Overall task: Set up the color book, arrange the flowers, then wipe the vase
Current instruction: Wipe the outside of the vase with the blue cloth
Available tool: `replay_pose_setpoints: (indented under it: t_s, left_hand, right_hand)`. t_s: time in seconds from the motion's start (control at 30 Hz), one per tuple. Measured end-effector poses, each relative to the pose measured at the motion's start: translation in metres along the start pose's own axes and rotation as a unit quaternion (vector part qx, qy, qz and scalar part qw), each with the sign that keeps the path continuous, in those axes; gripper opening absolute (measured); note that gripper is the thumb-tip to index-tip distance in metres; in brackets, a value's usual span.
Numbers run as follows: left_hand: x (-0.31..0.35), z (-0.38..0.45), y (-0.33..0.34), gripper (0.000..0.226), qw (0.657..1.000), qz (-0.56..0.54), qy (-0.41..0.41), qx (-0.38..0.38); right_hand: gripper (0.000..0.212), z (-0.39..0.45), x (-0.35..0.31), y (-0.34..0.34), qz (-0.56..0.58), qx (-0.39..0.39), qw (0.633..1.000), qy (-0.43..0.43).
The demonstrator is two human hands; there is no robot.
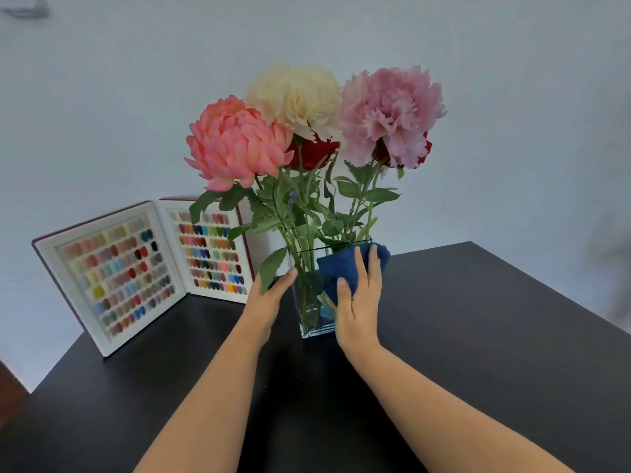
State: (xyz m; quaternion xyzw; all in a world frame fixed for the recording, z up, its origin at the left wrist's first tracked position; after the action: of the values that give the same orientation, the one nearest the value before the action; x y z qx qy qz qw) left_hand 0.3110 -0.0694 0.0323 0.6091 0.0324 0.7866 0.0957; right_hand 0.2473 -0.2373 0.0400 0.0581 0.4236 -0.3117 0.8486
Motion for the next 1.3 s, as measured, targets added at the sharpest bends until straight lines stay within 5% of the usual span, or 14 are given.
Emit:
replay_pose_setpoints:
  t_s: [0.2, 0.63, 0.8, 0.97, 1.07, 1.17, 1.3]
  left_hand:
    - [0.002, 0.010, 0.005, 0.043, 0.997, -0.007, -0.022, -0.068]
    - [-0.014, 0.024, -0.011, 0.049, 0.982, -0.140, -0.113, -0.054]
    - [-0.014, 0.025, -0.015, 0.022, 0.990, -0.101, -0.088, -0.031]
    - [-0.008, 0.020, -0.008, 0.050, 0.994, -0.066, -0.067, -0.056]
    - [-0.006, 0.021, -0.004, 0.067, 0.995, -0.033, -0.048, -0.076]
    - [-0.001, 0.021, -0.002, 0.071, 0.996, -0.005, -0.029, -0.090]
    - [0.006, 0.019, 0.000, 0.063, 0.993, 0.027, -0.022, -0.109]
  right_hand:
    - [0.054, -0.005, 0.012, 0.019, -0.083, -0.018, 0.994, -0.068]
    - [0.058, -0.017, -0.004, 0.048, -0.213, -0.131, 0.931, -0.265]
    - [0.063, -0.034, 0.017, 0.042, -0.335, -0.247, 0.836, -0.358]
    - [0.073, -0.027, 0.030, 0.018, -0.404, -0.318, 0.732, -0.448]
    - [0.078, -0.014, 0.028, 0.003, -0.427, -0.315, 0.700, -0.478]
    - [0.083, -0.002, 0.022, -0.008, -0.433, -0.296, 0.699, -0.486]
    - [0.081, 0.017, 0.008, -0.018, -0.388, -0.251, 0.759, -0.459]
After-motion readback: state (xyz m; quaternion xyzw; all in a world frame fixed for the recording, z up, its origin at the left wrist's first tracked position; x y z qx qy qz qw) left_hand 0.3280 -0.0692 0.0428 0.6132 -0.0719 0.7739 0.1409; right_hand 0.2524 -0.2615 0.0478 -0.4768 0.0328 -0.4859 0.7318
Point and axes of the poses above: each hand's wrist, its own z-axis towards the middle knuckle, its own y-axis out of the palm, x = y × z, the point moved 5 cm from there along z, towards the middle knuckle, and after that the axes turned 6 degrees about -z, right-handed, at the moved point
